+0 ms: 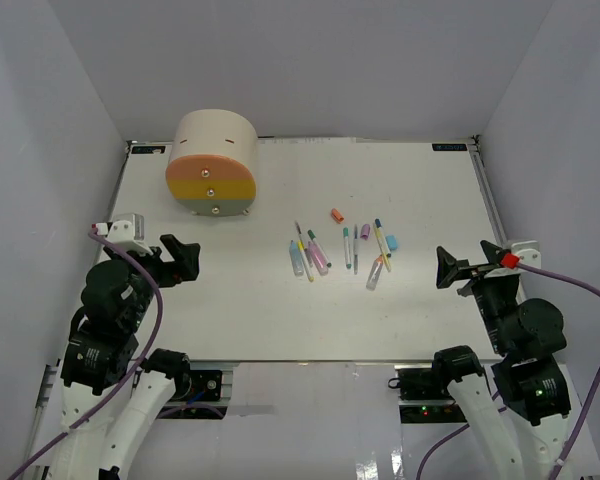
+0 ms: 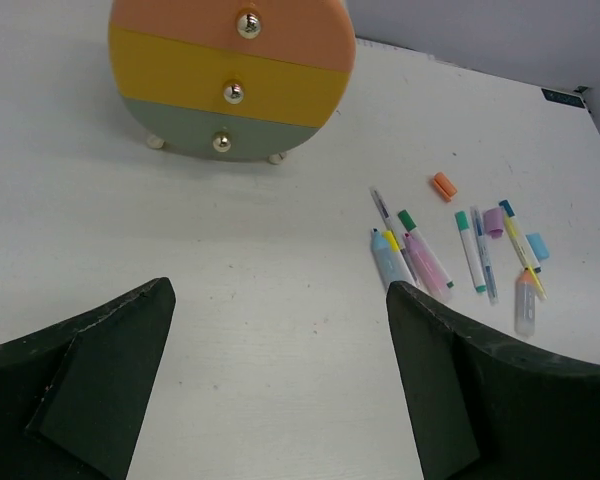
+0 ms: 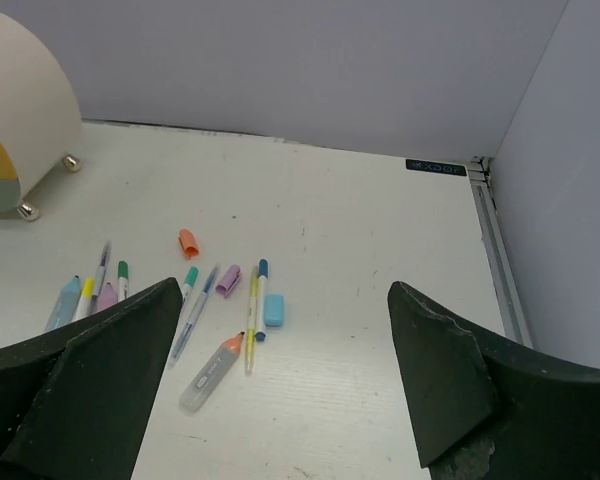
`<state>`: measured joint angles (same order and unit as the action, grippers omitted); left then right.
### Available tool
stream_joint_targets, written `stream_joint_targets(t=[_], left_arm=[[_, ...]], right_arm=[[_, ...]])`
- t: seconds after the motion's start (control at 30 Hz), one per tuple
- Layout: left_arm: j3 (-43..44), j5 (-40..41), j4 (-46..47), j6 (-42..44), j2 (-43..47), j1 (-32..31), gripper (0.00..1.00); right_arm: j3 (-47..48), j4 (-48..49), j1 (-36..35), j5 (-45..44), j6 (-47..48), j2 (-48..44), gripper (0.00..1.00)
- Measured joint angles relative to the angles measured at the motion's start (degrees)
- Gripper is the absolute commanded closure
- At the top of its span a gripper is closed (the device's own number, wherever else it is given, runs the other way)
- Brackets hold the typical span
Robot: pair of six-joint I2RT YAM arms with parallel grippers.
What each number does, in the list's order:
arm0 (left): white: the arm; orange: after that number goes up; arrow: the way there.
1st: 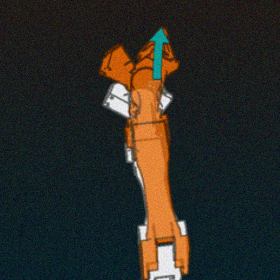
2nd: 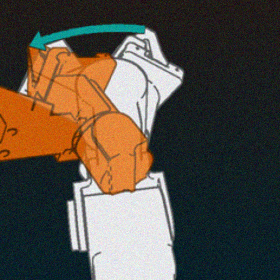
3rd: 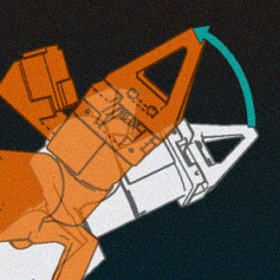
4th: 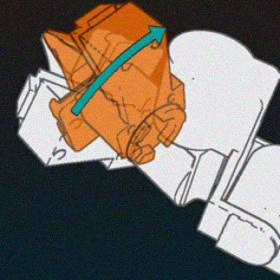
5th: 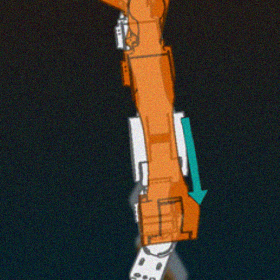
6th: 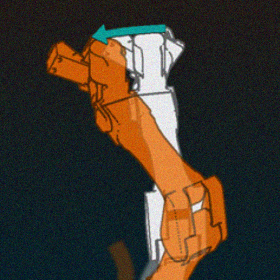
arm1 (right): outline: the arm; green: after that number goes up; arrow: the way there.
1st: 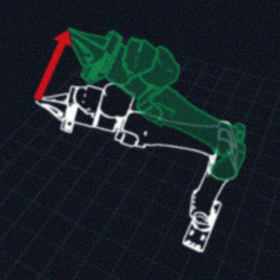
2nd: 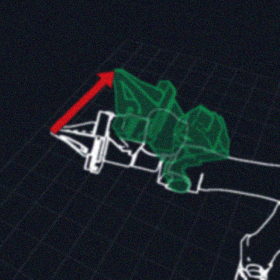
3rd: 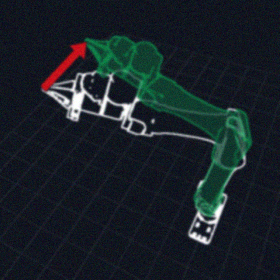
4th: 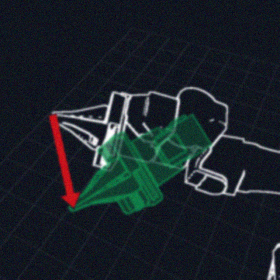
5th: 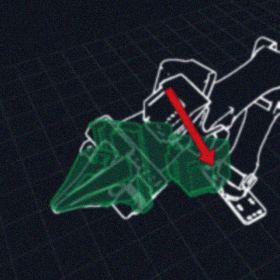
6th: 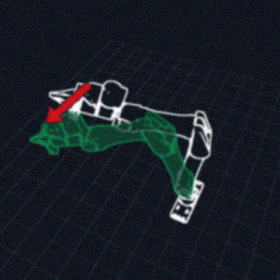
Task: Sort the stationery into containers
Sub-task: Open the drawer in the storage box.
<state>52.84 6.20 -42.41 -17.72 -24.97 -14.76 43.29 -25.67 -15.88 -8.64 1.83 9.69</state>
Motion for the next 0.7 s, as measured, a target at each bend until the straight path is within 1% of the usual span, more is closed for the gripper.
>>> stream_joint_targets(t=[0.2,0.33,0.53,0.7], left_arm=[[-0.76,-0.22,1.31,-0.57,-0.66,0.00,0.02],[-0.96,-0.33,2.10,-1.33,-4.37,0.00,0.02],[-0.61,-2.10,5.86,-2.56,-15.19,0.00,0.02],[2.89,-2.29,9.97,-3.34,-27.28,0.00,0.02]], right_arm=[[-0.07,-0.02,0.00,1.62,-2.27,3.10,0.10],[-0.13,-0.13,0.00,4.28,-5.18,7.02,0.10],[-1.46,-0.37,0.00,7.32,-8.81,12.72,0.10],[-4.72,0.35,0.00,11.08,-9.77,13.60,0.10]])
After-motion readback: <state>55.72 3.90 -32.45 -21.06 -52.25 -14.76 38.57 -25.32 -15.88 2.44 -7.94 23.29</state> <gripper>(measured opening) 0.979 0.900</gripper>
